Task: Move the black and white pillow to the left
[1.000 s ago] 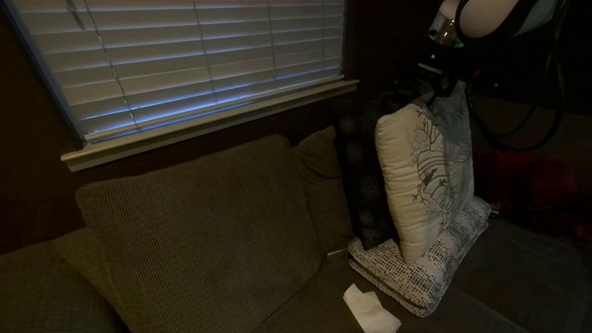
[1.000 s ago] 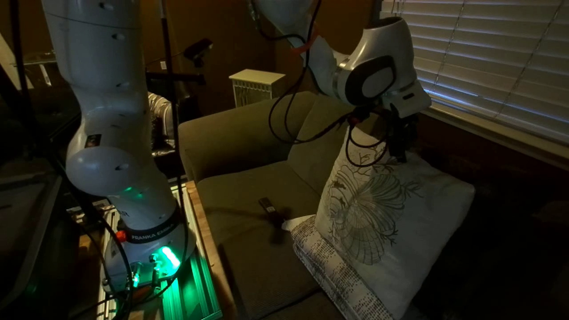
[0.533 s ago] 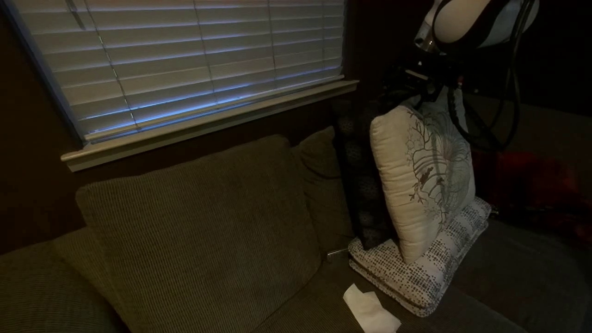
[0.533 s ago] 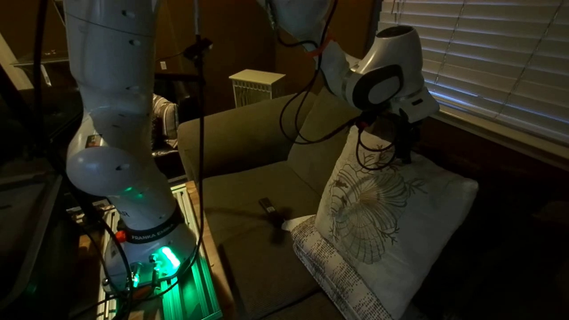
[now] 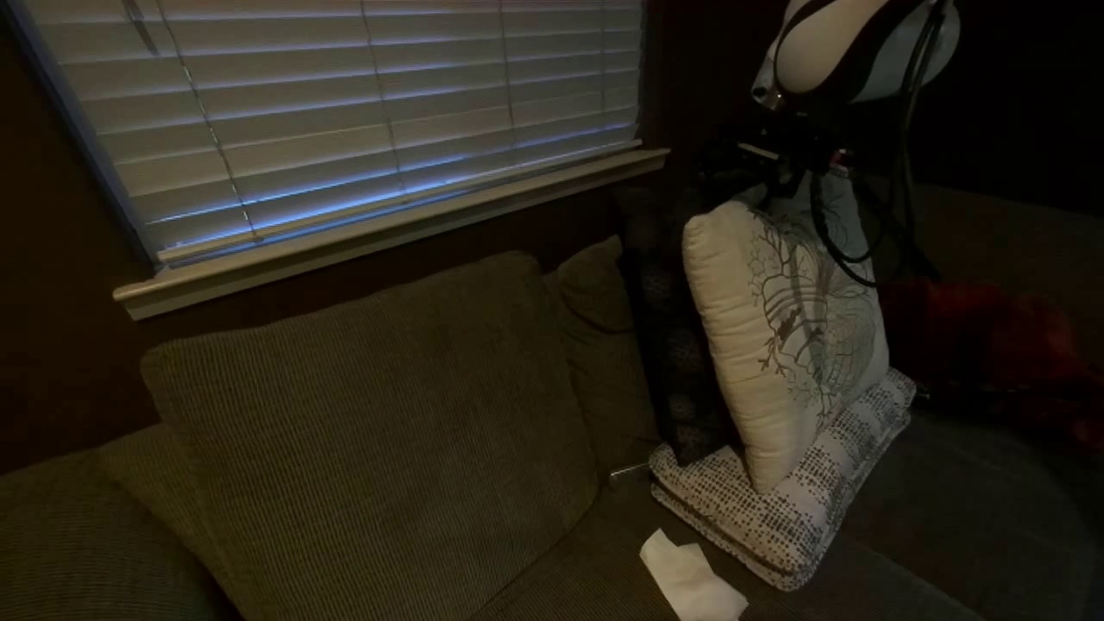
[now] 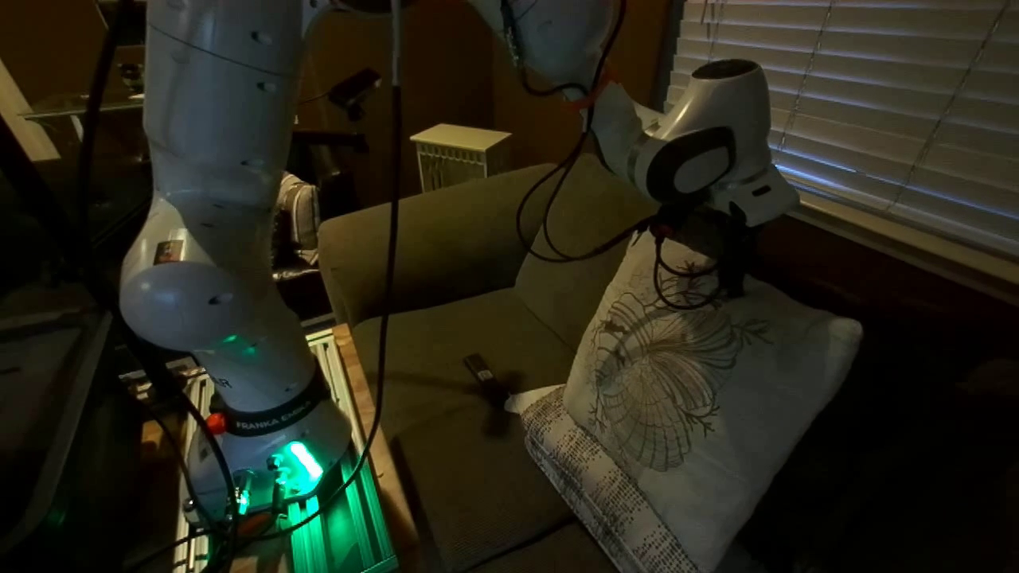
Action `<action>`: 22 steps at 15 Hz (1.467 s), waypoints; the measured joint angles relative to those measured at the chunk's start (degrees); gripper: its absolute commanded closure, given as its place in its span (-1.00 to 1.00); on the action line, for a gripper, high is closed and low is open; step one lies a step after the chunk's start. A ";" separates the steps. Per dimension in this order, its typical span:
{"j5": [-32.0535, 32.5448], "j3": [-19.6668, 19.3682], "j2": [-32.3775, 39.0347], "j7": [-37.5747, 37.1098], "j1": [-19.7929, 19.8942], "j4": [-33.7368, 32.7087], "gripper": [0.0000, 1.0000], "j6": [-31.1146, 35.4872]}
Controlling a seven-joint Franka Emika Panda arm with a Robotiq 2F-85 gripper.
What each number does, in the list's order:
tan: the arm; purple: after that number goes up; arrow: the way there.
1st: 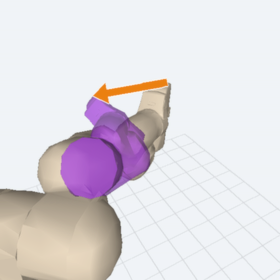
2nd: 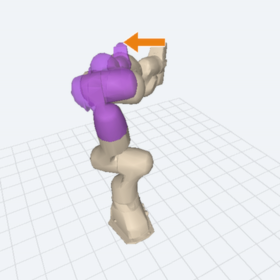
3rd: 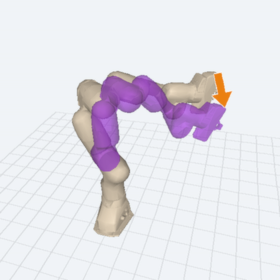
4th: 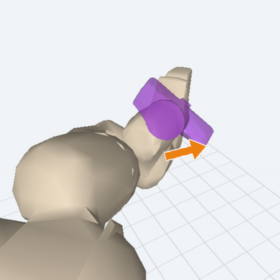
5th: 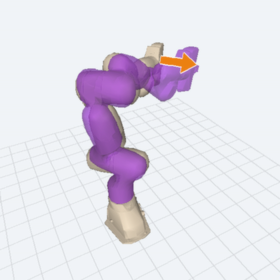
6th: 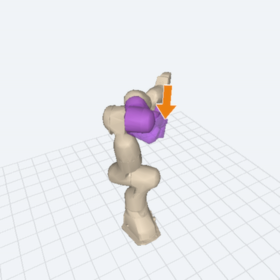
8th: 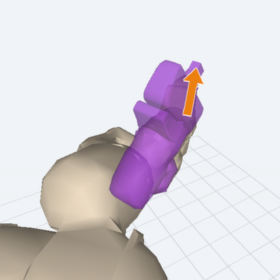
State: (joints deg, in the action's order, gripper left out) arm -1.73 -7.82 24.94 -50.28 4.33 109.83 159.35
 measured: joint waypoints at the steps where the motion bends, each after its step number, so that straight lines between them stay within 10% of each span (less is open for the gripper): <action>1: -0.50 0.05 0.69 0.66 0.00 -0.63 -1.00 -0.38; 7: -2.17 0.00 3.75 3.03 0.01 -3.81 -1.00 -2.75; 8: -2.27 -0.02 4.10 3.25 0.01 -4.22 -0.50 -3.04; 19: -2.74 -0.12 4.78 3.47 -0.87 -6.76 0.95 -4.79; 22: -2.75 -0.13 3.92 3.46 -1.66 -6.73 1.00 -4.81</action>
State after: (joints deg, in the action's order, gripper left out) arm -4.48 -7.94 28.85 -46.82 2.67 103.10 154.54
